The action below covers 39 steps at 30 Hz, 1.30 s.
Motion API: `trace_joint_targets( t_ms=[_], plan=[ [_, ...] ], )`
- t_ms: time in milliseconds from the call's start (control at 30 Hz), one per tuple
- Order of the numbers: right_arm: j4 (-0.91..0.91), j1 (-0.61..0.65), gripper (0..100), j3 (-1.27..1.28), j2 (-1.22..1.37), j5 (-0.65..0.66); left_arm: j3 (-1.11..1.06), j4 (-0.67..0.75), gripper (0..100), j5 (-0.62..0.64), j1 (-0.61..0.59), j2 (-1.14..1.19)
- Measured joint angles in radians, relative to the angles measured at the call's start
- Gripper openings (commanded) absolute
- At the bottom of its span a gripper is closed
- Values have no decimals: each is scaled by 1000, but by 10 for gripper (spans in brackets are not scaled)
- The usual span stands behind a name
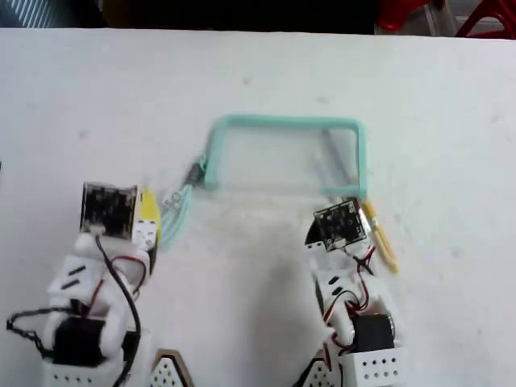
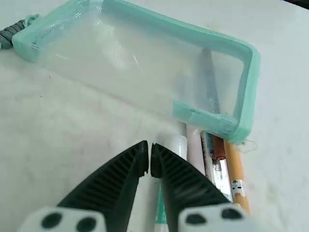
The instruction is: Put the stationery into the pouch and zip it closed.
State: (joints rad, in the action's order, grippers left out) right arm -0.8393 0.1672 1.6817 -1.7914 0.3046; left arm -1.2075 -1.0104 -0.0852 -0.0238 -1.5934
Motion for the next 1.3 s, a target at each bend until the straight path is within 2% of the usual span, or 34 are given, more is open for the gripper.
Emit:
trace_joint_targets(
  t_ms=[133,267,400,600,867,1300],
  plan=[
    [0,0,22,0,0,0,209,8,76,2,3,358],
    [0,0,22,0,0,0,443,-49,76,48,3,752],
    [0,0,22,0,0,0,539,-63,76,91,5,970],
    [0,0,22,0,0,0,554,-57,76,112,5,1030],
    [0,0,22,0,0,0,451,66,76,112,5,1030],
    [0,0,22,0,0,0,448,77,76,112,3,1030]
  ],
)
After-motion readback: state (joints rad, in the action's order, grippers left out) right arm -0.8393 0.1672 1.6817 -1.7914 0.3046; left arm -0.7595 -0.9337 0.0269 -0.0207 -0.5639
